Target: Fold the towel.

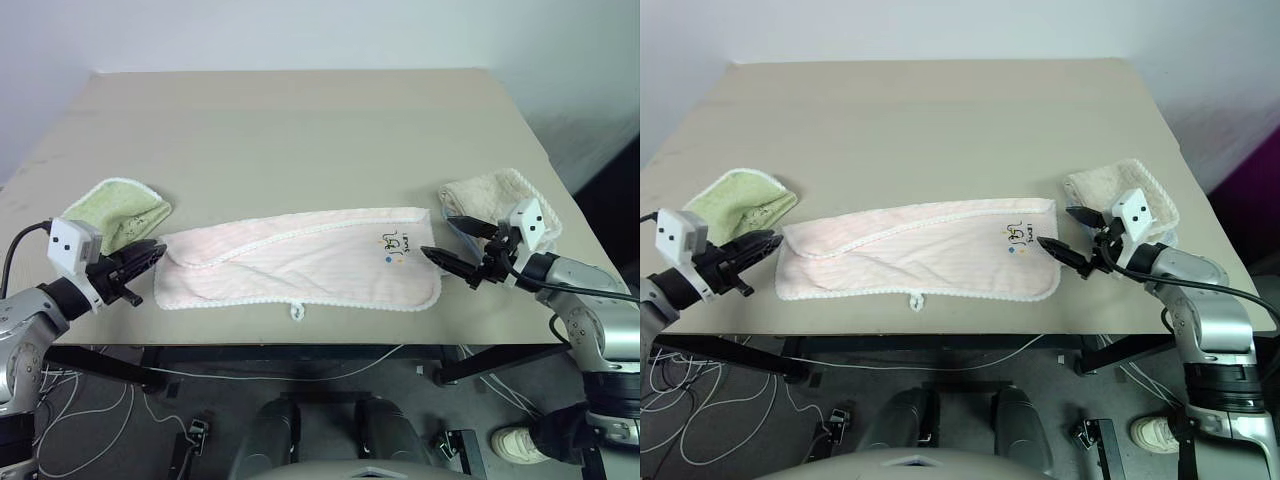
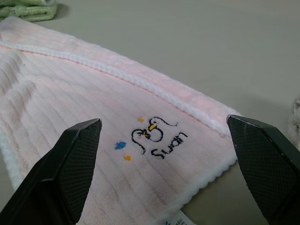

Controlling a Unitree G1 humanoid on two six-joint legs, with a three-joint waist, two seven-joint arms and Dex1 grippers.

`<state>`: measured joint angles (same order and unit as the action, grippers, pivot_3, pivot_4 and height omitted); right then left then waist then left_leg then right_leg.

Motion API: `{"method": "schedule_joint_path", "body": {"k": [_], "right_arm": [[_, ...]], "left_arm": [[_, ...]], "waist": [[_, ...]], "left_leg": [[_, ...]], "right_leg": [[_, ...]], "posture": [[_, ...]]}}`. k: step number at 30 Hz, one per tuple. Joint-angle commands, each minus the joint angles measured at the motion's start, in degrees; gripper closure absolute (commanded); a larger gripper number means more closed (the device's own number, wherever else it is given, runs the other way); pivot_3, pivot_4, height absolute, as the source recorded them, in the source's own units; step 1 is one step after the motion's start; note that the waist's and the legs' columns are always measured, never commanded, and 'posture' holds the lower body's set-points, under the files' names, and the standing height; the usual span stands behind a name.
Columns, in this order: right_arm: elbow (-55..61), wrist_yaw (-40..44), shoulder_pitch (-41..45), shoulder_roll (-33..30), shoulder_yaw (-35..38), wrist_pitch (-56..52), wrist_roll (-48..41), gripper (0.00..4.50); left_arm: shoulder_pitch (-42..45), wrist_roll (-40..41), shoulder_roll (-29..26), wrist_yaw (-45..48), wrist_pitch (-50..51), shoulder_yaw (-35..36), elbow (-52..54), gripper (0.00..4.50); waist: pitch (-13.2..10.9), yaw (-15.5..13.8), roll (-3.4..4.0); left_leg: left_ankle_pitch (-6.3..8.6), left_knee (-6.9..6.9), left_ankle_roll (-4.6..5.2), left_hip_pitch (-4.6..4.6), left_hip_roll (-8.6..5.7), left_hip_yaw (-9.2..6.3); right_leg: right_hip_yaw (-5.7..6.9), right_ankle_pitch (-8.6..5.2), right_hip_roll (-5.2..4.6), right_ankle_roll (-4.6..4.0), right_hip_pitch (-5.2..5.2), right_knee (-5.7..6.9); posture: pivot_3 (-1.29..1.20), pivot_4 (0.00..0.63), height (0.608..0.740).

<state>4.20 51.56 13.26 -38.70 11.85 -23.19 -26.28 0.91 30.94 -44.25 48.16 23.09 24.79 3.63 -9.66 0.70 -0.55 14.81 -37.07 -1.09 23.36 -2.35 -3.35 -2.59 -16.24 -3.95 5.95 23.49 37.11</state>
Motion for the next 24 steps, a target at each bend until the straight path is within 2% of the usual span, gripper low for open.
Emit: {"method": "schedule_joint_path", "body": {"k": [1, 15, 24], "right_arm": [[2.11, -1.17, 0.05, 1.43, 0.70, 1.59, -0.77, 0.02], [1.44, -3.54, 1.23, 4.58, -1.33, 4.51, 0.43, 0.02], [-0.24, -3.00, 2.37, 5.57, -2.85, 5.87, 0.88, 0.02]], "left_arm": [[1.67, -0.80, 0.70, -1.30, -0.47, -1.36, 2.11, 3.58], [6.28, -4.67, -0.49, -0.15, -4.63, -2.23, -4.53, 3.58], [2.98, -6.83, -2.44, 1.12, -5.98, -1.19, -4.82, 3.58]], "waist": [[0.00, -0.06, 0.00], [0.00, 0.00, 0.00], [0.00, 0.04, 0.00]], "left_leg": [[0.00, 0.00, 0.00, 0.00, 0.00, 0.00], [0.00, 0.00, 0.00, 0.00, -0.01, 0.01], [0.00, 0.00, 0.00, 0.00, -0.01, 0.00]], "right_leg": [[0.00, 0.00, 0.00, 0.00, 0.00, 0.00], [0.01, 0.00, 0.02, 0.00, 0.02, 0.01], [0.00, 0.00, 0.01, 0.00, 0.02, 0.02]], "posture": [[0.00, 0.150, 0.740], [0.00, 0.150, 0.740], [0.00, 0.150, 0.740]]}}
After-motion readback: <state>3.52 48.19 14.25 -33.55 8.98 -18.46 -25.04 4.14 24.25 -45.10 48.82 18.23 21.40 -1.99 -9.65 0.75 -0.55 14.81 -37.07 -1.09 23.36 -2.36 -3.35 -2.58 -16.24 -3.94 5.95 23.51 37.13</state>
